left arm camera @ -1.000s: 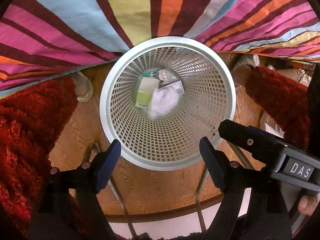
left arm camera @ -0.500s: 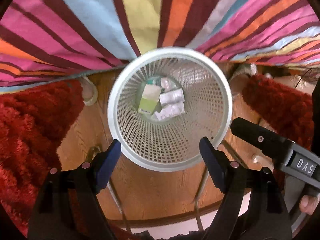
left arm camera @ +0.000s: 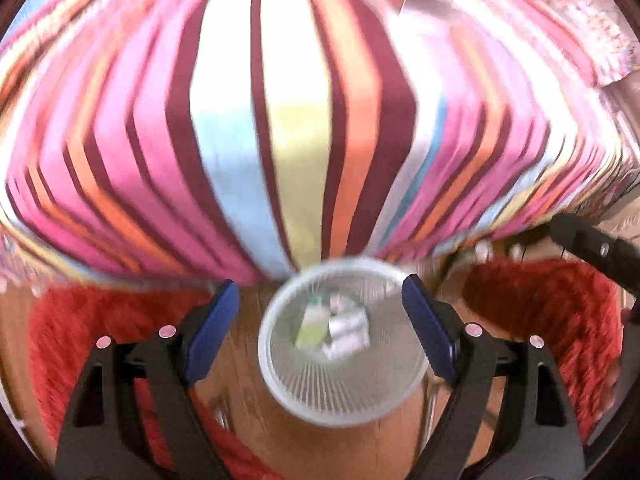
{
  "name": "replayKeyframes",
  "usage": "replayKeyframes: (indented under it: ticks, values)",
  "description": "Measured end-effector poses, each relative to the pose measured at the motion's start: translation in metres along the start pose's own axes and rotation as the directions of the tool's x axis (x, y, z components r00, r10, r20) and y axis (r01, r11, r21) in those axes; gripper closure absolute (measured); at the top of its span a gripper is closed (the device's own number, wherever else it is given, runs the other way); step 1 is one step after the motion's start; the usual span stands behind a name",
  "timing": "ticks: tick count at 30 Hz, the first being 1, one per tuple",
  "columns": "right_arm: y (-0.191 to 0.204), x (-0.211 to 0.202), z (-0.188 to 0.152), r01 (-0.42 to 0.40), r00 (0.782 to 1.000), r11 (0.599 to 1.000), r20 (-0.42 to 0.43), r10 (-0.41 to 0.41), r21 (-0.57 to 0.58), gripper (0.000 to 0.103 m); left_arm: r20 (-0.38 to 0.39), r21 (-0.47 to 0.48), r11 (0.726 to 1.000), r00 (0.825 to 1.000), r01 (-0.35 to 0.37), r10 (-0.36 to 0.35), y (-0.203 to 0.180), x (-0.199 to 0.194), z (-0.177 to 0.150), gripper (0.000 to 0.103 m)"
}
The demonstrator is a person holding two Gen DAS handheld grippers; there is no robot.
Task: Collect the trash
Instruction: 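Grasp the crumpled paper ball with the right tool while the left tool grasps the white COSNORI box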
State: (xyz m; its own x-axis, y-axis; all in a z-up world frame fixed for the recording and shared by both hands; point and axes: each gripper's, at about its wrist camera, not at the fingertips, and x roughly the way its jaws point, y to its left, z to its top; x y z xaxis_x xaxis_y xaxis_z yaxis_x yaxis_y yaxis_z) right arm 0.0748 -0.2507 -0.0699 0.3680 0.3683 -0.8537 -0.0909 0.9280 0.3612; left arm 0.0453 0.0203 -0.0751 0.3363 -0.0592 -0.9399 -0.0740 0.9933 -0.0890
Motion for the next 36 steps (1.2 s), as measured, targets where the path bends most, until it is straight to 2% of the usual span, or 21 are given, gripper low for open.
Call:
replayKeyframes:
  ticks: [3,6,9,13,17,20,21,28,36]
  values:
    - [0.003,-0.02,0.029,-0.033,0.992,0.999,0.123,0.035,-0.024,0.014,0.125,-0.018,0.999,0.992,0.029,-0.027,-0.007,-0.022,0.028,0.022]
    - [0.007,-0.026,0.055,-0.046,0.982,0.997,0.182,0.057,-0.06,0.014,0.206,-0.035,0.998,0.978,0.05,-0.042,-0.017,-0.033,0.057,0.022]
    - [0.016,-0.03,0.084,-0.044,0.967,0.992,0.242,0.072,-0.117,0.014,0.26,-0.027,0.998,0.965,0.049,-0.041,-0.033,-0.038,0.082,0.022]
    - [0.031,-0.027,0.12,-0.041,0.953,0.98,0.287,0.097,-0.197,0.014,0.285,-0.028,0.998,0.957,0.062,-0.051,-0.048,-0.032,0.105,0.022]
    - [0.043,-0.009,0.15,-0.032,0.96,0.968,0.261,0.098,-0.249,0.014,0.287,-0.019,0.999,0.957,0.044,-0.036,-0.058,-0.02,0.119,0.022]
    - [0.047,0.012,0.167,-0.053,0.971,0.968,0.214,0.107,-0.245,0.014,0.29,-0.026,0.998,0.956,0.054,-0.044,-0.06,-0.014,0.124,0.022]
    - [0.048,0.019,0.172,-0.057,0.973,0.969,0.203,0.108,-0.242,0.008,0.295,-0.031,0.998,0.954,0.054,-0.043,-0.06,-0.012,0.125,0.022]
    - [0.058,0.051,0.188,-0.082,0.983,0.965,0.142,0.12,-0.249,0.008,0.296,-0.051,0.997,0.954,0.062,-0.045,-0.057,0.003,0.139,0.022]
    - [0.064,0.077,0.205,-0.053,0.992,0.965,0.096,0.08,-0.259,0.007,0.298,-0.054,0.998,0.954,0.039,-0.021,-0.057,0.017,0.151,0.022]
